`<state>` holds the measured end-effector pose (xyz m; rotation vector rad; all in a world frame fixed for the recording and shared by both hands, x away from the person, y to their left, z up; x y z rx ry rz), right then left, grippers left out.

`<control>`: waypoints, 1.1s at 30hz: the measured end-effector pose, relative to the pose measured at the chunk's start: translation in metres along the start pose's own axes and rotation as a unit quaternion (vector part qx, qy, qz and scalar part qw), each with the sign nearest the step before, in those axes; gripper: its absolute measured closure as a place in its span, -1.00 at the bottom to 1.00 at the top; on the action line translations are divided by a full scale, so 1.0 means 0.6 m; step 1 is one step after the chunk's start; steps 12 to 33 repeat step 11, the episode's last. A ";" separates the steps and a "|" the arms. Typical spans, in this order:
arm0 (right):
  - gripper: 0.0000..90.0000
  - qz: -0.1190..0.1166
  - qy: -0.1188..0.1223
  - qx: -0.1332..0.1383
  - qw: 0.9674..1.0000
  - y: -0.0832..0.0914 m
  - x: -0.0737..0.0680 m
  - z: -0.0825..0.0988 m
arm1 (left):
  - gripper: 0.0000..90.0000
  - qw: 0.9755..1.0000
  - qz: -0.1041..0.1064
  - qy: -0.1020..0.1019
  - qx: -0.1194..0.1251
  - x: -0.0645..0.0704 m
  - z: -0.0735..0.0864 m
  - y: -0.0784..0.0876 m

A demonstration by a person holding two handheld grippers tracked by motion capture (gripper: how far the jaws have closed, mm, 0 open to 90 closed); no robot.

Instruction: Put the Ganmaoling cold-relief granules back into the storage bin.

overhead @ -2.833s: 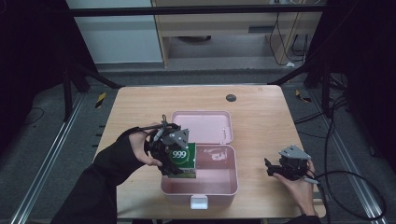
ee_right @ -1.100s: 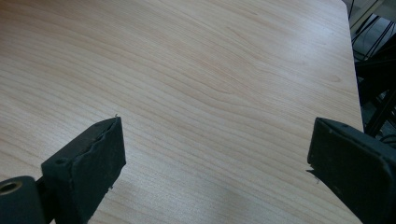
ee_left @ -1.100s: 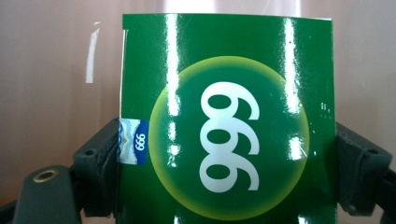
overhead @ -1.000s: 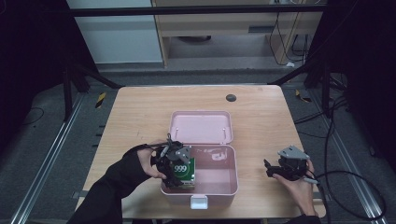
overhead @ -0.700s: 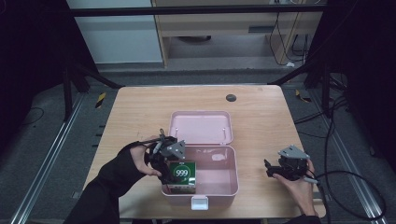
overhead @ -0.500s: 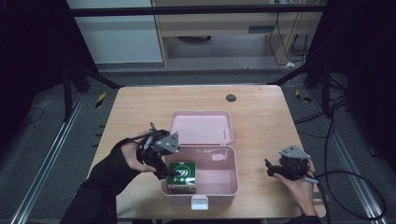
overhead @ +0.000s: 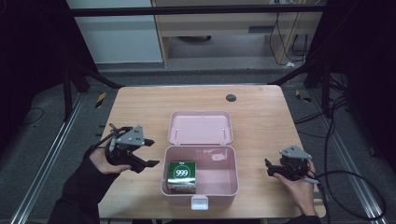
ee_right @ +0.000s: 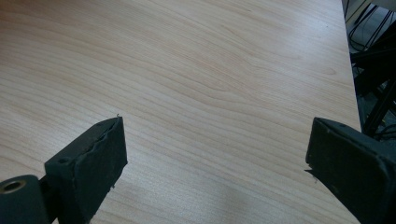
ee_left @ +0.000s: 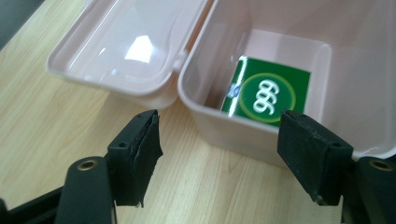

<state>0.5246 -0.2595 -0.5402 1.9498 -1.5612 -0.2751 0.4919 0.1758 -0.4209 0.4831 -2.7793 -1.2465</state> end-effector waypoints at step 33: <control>-0.90 0.001 0.000 -0.002 1.000 -0.003 0.000 0.004 | -0.36 0.989 -0.054 0.137 0.007 -0.048 0.124 -0.040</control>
Point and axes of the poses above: each handheld gripper's, and its own axes: y roughly backward along the jaws, z roughly out of its underside, x roughly to its right, the point moved 10 cm from there along -y, roughly forward along the jaws, and after that the axes turned 3 degrees about z, right-handed, at the moved point
